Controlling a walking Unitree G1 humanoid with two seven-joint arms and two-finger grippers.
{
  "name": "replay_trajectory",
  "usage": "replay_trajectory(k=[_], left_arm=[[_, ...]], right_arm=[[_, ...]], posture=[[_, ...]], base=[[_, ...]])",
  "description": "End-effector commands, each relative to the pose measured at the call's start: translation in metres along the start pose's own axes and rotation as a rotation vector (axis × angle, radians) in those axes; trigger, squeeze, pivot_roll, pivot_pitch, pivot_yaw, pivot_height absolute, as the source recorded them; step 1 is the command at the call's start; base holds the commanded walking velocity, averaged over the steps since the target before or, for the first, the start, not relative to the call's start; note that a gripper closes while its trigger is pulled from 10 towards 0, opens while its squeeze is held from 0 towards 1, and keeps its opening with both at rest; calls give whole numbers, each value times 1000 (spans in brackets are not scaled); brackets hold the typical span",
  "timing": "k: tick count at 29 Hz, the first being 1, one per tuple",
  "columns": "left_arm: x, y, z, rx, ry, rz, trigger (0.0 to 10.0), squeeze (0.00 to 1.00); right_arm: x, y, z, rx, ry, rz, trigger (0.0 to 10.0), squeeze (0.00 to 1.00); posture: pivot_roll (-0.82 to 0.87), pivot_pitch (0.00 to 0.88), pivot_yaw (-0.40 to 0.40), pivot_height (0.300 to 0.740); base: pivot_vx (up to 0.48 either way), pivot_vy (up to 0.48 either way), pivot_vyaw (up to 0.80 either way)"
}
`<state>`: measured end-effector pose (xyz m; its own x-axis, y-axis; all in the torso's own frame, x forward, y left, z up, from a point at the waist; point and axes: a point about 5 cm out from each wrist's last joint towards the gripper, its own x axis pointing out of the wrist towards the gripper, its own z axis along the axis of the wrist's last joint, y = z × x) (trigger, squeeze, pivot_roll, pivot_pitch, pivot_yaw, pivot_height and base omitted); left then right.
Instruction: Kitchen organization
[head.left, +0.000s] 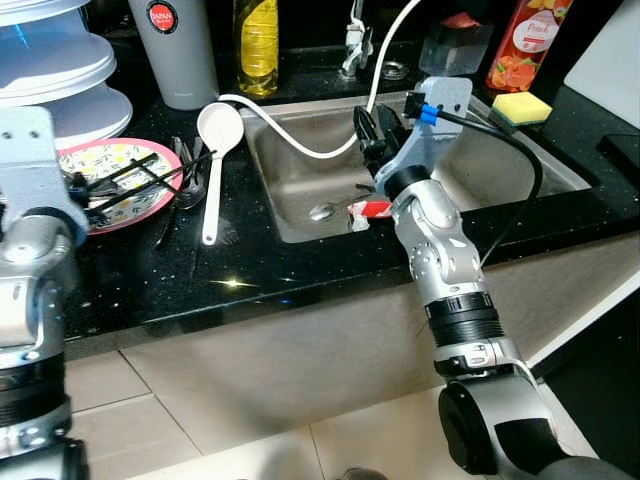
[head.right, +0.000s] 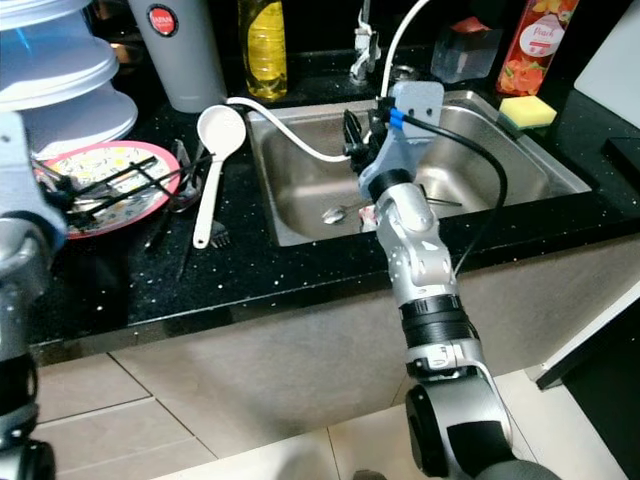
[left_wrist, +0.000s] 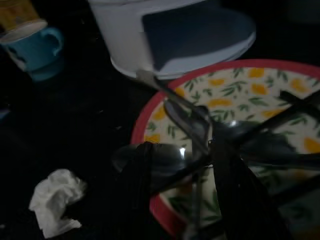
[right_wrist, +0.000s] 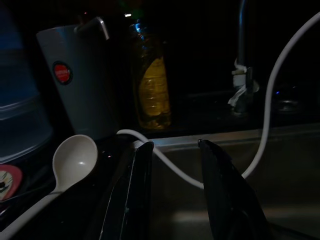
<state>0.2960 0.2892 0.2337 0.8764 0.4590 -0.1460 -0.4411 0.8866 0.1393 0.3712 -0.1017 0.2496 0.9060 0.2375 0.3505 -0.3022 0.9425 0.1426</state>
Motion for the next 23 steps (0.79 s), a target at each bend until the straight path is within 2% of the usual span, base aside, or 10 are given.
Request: replay_trajectory(k=[1,5,6,12,14,15,17,19,20,23], left_arm=[[7,3,0,-132,23,3,10000,0],[11,-10,7,-485,24,-17,10000,0],[11,-17,8,-609,25,-14,10000,0],[11,-25,12,-640,19,-1,10000,0],[8,-38,16,-405,-17,7,10000,0],[8,-38,16,-405,-17,7,10000,0],[-1,-57,19,-175,-95,-14,10000,0],[-11,-74,22,-93,-155,-50,10000,0],[-11,-74,22,-93,-155,-50,10000,0],[-24,-91,28,-68,-232,-112,10000,0]], right_arm=[[-1,2,2,-4,-10,7,10000,0],[-2,-1,5,-16,-12,5,10000,0],[-2,-4,6,-21,-14,-1,10000,0],[-2,-5,6,-23,-14,-3,10000,0],[-2,-1,6,-25,-14,7,10000,0],[-2,-1,6,-25,-14,7,10000,0],[-1,0,7,-25,-18,12,10000,0],[-1,0,7,-22,-19,12,10000,0],[-1,0,7,-22,-19,12,10000,0],[-2,0,7,-23,-15,17,10000,0]], posture=[[-7,0,13,740],[-24,0,13,740],[-24,0,9,740],[-29,0,10,740],[-19,0,12,740],[-19,0,12,740],[-1,0,10,740],[7,0,5,740],[7,0,5,740],[3,0,-3,740]], base=[[0,0,0],[0,0,0],[0,0,0],[0,0,0],[0,0,0],[0,0,0],[0,0,0],[0,0,0],[0,0,0],[0,0,0]])
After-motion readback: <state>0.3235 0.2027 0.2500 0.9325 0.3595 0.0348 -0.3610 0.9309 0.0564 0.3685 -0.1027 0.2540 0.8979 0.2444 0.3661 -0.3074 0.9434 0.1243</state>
